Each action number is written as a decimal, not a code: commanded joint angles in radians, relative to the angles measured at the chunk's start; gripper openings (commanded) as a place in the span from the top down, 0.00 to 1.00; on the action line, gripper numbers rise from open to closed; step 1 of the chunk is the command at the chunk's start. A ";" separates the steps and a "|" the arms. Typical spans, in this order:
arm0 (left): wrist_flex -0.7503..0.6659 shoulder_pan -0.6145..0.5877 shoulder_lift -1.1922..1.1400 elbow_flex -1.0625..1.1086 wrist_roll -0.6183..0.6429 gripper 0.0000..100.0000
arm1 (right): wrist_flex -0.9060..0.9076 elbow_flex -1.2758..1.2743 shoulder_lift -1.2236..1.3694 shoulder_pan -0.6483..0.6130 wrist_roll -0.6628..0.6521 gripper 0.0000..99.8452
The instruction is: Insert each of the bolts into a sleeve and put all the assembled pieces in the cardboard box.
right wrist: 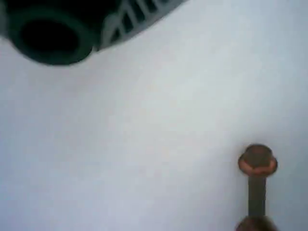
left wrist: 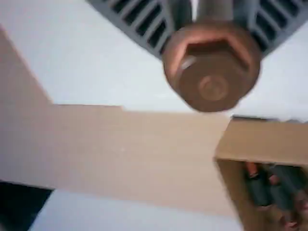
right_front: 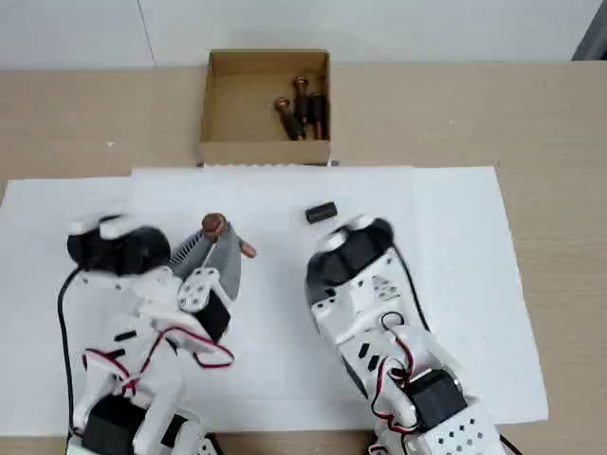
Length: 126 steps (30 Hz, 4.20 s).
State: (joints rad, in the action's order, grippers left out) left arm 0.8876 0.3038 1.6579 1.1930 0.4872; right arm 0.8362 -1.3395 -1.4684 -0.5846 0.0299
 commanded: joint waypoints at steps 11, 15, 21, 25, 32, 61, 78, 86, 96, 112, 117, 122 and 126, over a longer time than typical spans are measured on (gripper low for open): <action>-0.029 0.089 0.107 0.004 0.009 0.99 | -0.257 -0.109 -0.010 -0.085 -0.275 1.00; -0.029 0.117 0.109 0.004 0.009 0.99 | -0.325 -0.110 -0.010 -0.122 -0.278 1.00; -0.029 0.126 0.109 0.028 0.009 0.99 | -0.380 -0.107 -0.010 -0.124 -0.279 1.00; -0.029 0.126 0.109 0.048 0.009 0.99 | -0.390 -0.104 -0.010 -0.125 -0.279 1.00; -0.037 0.126 0.109 0.048 0.048 0.99 | -0.390 -0.106 -0.010 -0.125 -0.310 1.00; -0.064 0.118 0.109 0.048 0.043 0.99 | -0.392 -0.101 -0.012 -0.157 -0.327 1.00; -0.046 0.120 0.109 0.045 -0.003 0.99 | -0.392 -0.106 -0.012 -0.157 -0.328 1.00; -0.015 0.120 0.110 0.042 -0.003 0.99 | -0.392 -0.109 -0.012 -0.156 -0.328 1.00; -0.014 0.123 0.110 0.074 -0.002 0.99 | -0.455 -0.109 -0.012 -0.160 -0.387 1.00; -0.015 0.175 0.109 0.217 0.002 0.99 | -0.552 -0.107 -0.012 -0.200 -0.446 1.00; -0.021 0.201 0.109 0.263 0.003 0.99 | -0.552 -0.107 -0.012 -0.200 -0.446 1.00; -0.015 0.192 0.109 0.282 0.002 0.98 | -0.552 -0.109 -0.012 -0.200 -0.446 1.00; -0.020 0.133 0.109 0.280 -0.002 0.88 | -0.552 -0.109 -0.012 -0.197 -0.446 1.00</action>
State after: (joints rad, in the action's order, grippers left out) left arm 0.8600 0.4634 1.7760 1.4461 0.4933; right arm 0.3284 -1.4853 -1.4622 -0.7672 -0.4028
